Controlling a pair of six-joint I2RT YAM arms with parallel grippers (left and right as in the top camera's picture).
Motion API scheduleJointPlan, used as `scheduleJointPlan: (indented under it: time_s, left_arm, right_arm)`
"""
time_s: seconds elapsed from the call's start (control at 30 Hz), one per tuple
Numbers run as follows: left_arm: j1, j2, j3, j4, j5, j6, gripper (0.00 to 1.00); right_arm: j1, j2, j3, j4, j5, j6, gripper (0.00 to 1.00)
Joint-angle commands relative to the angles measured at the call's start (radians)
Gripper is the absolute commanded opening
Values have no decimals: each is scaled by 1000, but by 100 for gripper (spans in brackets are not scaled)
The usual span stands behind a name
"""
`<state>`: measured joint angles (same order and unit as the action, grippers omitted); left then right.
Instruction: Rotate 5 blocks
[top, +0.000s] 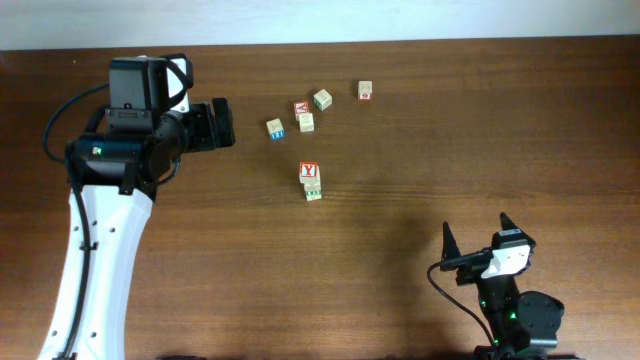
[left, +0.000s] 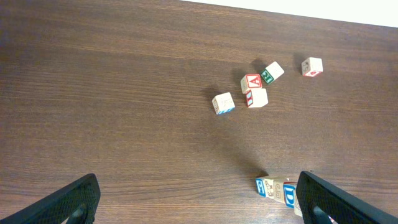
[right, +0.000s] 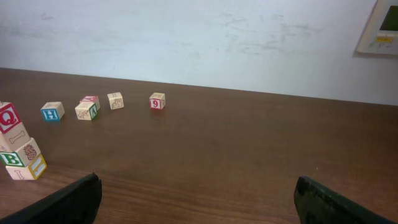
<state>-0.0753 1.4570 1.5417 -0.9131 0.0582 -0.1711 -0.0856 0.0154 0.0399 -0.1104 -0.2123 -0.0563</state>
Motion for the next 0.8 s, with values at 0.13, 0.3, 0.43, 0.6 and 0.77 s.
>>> scheduleJointPlan:
  time_s: [0.13,0.3,0.43,0.6,0.77]
  left_arm:
    - [2,1,-1,1,-6,13,99]
    - [2,1,-1,1,-6,13,99]
    - [2,1,-1,1,-6,13,99]
    - [2,1,-1,-8,-13,13,99]
    - [0,-59,-12,-20,-158,24,99]
  right_arm:
    - [-6,-12,-14,6,-13,1,98]
    - [-6,-12,-14,6,-13,1,98]
    - [-6,-12,-14,6,-13,1,98]
    - [-6,-12,-14,6,-13,1,98]
    - [-6,-12,-14,6,-13,1,98]
